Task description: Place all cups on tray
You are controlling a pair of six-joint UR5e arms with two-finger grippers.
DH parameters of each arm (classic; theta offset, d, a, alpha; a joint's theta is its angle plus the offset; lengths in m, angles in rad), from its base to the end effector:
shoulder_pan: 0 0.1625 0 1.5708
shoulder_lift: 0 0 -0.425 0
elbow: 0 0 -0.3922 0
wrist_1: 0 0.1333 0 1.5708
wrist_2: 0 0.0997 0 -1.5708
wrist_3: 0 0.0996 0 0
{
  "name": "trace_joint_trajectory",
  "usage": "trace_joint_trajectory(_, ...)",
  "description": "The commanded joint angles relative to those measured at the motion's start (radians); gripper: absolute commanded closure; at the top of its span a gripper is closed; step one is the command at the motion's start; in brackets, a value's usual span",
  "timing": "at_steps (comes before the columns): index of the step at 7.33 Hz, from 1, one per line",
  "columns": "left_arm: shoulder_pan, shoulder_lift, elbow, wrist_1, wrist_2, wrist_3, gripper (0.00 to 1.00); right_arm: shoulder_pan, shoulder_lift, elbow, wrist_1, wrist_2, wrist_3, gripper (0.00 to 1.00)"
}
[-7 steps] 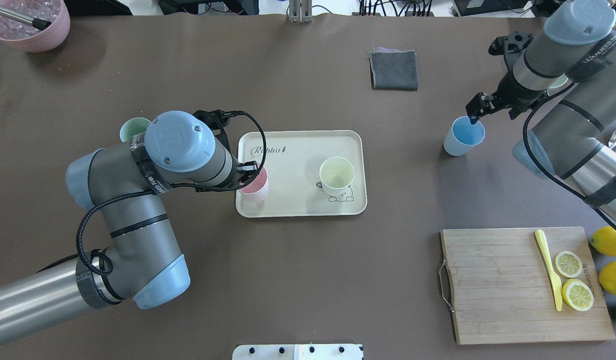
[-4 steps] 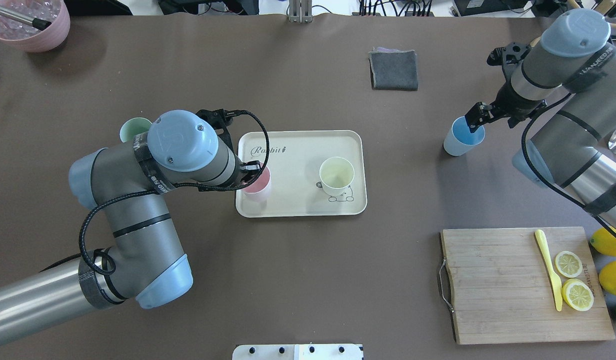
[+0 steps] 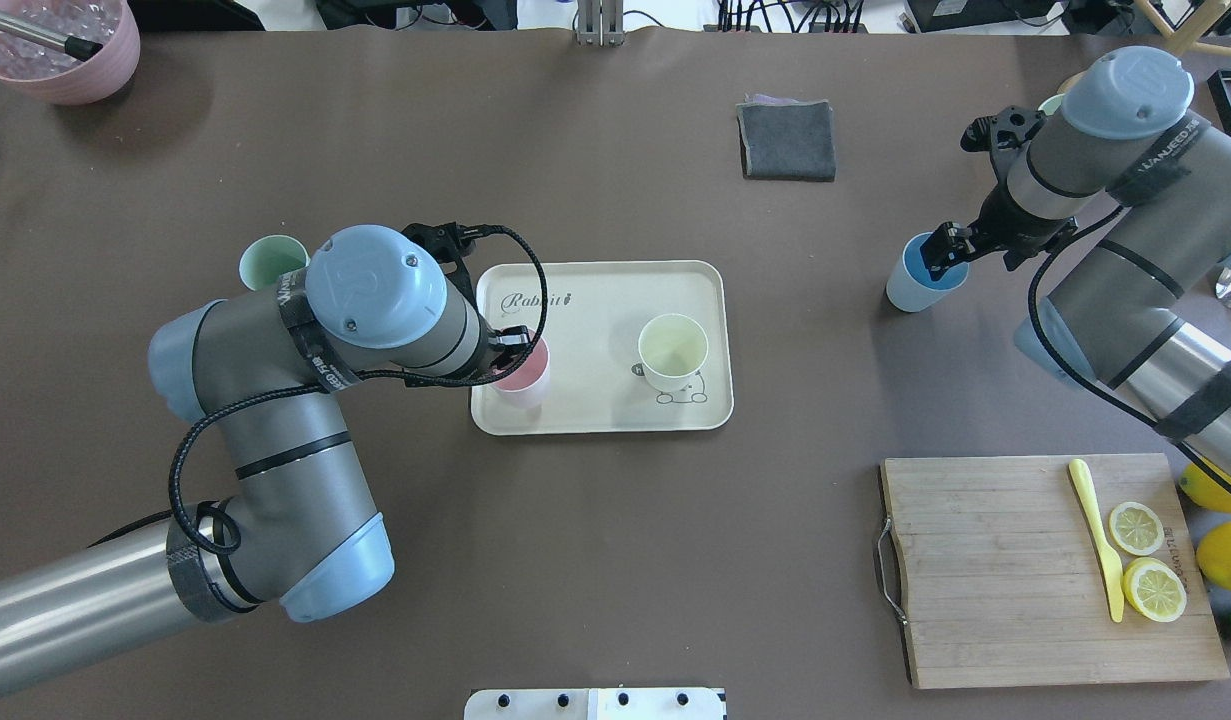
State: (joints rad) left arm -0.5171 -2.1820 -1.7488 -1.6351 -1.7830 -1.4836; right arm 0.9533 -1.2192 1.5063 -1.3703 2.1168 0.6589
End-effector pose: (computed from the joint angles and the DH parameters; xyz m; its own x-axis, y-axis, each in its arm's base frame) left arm 0.5174 -0.4235 0.2210 0.5993 -0.2429 -0.7628 0.2942 0.9530 -0.0723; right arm -0.3101 -0.5776 0.4789 0.7527 -0.1071 0.6496 0.0641 0.9939 0.0896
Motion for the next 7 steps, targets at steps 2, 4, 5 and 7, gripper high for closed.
trace_joint_trajectory(2, 0.006, -0.013, 0.04, -0.031, 0.001, 0.002, 0.96, -0.001, 0.001, 0.003, 0.007, 0.003, 0.002, 0.0)
trace_joint_trajectory(4, 0.009, -0.013, 0.051, -0.031, 0.001, 0.005, 0.86, -0.001, 0.004, 0.005, 0.007, 0.003, 0.002, 0.0)
trace_joint_trajectory(5, 0.009, -0.013, 0.049, -0.031, -0.001, 0.005, 0.74, -0.001, 0.004, 0.005, 0.007, 0.003, 0.002, 0.0)
trace_joint_trajectory(7, 0.008, -0.015, 0.037, -0.029, 0.001, 0.009, 0.02, -0.002, 0.0, 0.006, 0.008, 0.003, 0.001, 0.74)
